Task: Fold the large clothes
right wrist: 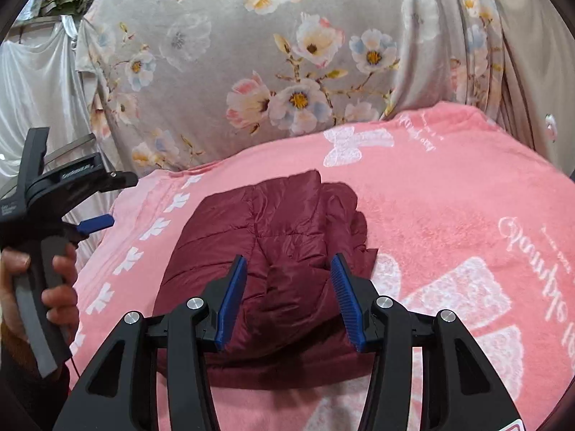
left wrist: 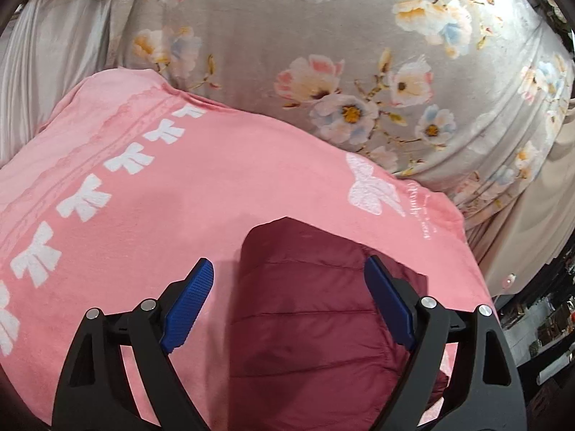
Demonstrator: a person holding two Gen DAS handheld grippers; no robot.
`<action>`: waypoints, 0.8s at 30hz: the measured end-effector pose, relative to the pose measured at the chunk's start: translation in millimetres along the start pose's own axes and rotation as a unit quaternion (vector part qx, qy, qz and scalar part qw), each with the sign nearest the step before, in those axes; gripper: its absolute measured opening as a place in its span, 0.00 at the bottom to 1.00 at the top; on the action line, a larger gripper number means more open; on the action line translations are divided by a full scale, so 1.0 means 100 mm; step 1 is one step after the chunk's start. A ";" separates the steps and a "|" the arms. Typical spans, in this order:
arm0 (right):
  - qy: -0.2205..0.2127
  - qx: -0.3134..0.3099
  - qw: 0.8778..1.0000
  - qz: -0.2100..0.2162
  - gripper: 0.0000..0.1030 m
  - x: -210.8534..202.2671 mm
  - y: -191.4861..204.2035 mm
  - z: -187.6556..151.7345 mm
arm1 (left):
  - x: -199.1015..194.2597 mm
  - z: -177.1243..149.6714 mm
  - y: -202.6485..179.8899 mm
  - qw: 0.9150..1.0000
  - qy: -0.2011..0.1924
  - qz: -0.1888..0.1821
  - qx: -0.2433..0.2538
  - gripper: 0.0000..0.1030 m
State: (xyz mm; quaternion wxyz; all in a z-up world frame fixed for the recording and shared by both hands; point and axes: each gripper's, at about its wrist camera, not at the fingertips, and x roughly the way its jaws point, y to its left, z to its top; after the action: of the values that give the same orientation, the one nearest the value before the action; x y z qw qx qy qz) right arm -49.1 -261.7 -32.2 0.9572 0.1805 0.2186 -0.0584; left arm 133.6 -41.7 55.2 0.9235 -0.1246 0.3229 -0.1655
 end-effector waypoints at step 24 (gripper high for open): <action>0.034 -0.011 0.995 -0.091 0.13 -0.03 -0.26 0.12 | 0.75 -1.00 -0.42 0.983 0.137 0.062 0.106 0.80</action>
State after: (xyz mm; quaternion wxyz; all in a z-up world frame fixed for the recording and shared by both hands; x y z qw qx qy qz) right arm -52.1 -290.6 -29.0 0.9418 0.1509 0.2675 -0.1367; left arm 115.5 -121.1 -48.4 0.8871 0.0178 0.4338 -0.1569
